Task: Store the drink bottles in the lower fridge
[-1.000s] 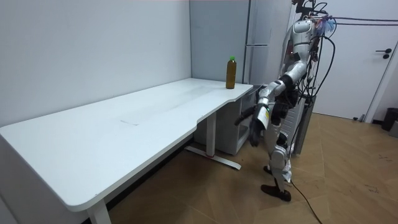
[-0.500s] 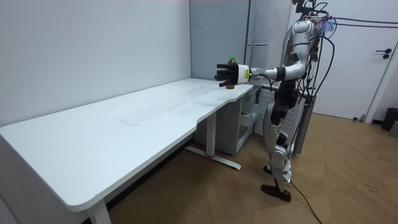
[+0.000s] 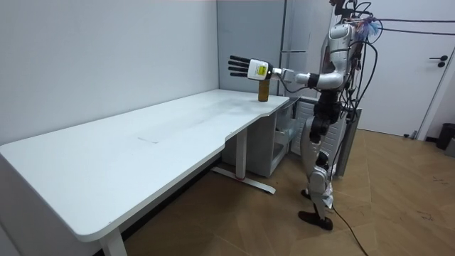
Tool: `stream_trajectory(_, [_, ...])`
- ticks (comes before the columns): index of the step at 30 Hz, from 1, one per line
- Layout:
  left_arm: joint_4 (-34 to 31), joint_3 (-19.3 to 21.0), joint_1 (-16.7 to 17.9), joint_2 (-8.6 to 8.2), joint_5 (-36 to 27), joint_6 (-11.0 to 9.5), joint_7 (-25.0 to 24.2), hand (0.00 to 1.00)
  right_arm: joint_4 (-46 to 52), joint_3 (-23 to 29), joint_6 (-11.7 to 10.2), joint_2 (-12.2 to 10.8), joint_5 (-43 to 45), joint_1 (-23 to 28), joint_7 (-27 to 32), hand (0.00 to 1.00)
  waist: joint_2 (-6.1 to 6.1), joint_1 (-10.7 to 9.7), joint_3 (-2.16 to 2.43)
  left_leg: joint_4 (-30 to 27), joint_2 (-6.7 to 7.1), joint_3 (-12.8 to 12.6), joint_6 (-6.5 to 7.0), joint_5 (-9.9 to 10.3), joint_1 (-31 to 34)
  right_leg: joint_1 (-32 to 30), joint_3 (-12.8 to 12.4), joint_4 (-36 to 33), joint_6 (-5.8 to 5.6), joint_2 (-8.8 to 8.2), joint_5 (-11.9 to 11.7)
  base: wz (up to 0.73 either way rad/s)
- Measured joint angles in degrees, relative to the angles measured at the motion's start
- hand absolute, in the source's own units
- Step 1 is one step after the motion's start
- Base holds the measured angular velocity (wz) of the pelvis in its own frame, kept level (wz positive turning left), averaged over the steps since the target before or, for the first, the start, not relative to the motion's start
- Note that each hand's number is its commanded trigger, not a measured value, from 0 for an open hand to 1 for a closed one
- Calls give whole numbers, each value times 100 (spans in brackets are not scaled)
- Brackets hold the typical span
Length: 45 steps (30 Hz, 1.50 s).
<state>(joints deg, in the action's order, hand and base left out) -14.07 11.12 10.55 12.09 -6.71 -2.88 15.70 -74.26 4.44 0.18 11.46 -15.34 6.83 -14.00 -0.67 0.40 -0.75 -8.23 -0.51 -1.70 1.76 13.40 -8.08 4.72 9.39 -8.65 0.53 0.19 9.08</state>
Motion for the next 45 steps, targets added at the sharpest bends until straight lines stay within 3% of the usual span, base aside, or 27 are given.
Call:
stream_trajectory(9, [-10, -34, -99, 40, -49, 4, -1020, 0, -8, 20, -15, 17, -105, 1, -117, 0, 20, -71, 19, -20, -1, -1, -1, 1, 37, -13, -4, 1, 1, 0, -1, 0])
stream_trajectory(16, [-10, -33, -99, 46, -54, 29, -1410, 0, -145, 20, -32, 18, -110, -61, -120, 0, 30, -143, 21, -45, -1, -2, -1, 1, 24, -3, -58, -14, 4, 3, -3, 0])
stream_trajectory(24, [-9, -13, -99, 45, -76, 42, -1877, 0, -313, 23, -36, 114, -203, -127, -227, 0, 133, -147, 25, -39, -9, 4, -1, 1, -23, 32, -73, -49, 11, 17, -8, 0])
stream_trajectory(30, [-9, -13, -99, 45, -536, 53, -2178, 0, -383, 50, -26, 198, -194, -163, -378, 0, 211, -156, 26, -40, -7, -5, -1, 1, -35, 39, -69, -48, 11, 10, -8, 0])
stream_trajectory(41, [36, -12, -98, 45, -1020, 181, -2771, 0, -377, 119, -6, 197, -179, -145, -448, 0, 196, -167, 16, -35, -12, -59, -1, 1, -31, 15, -96, -49, 10, 13, -7, 0])
stream_trajectory(45, [38, -16, -98, 46, -1168, 317, -2993, 0, -350, 129, 0, 195, -135, -131, -452, 0, 182, -170, 15, -26, -14, -84, -2, 1, -19, 2, -104, -36, 10, 22, -7, 0])
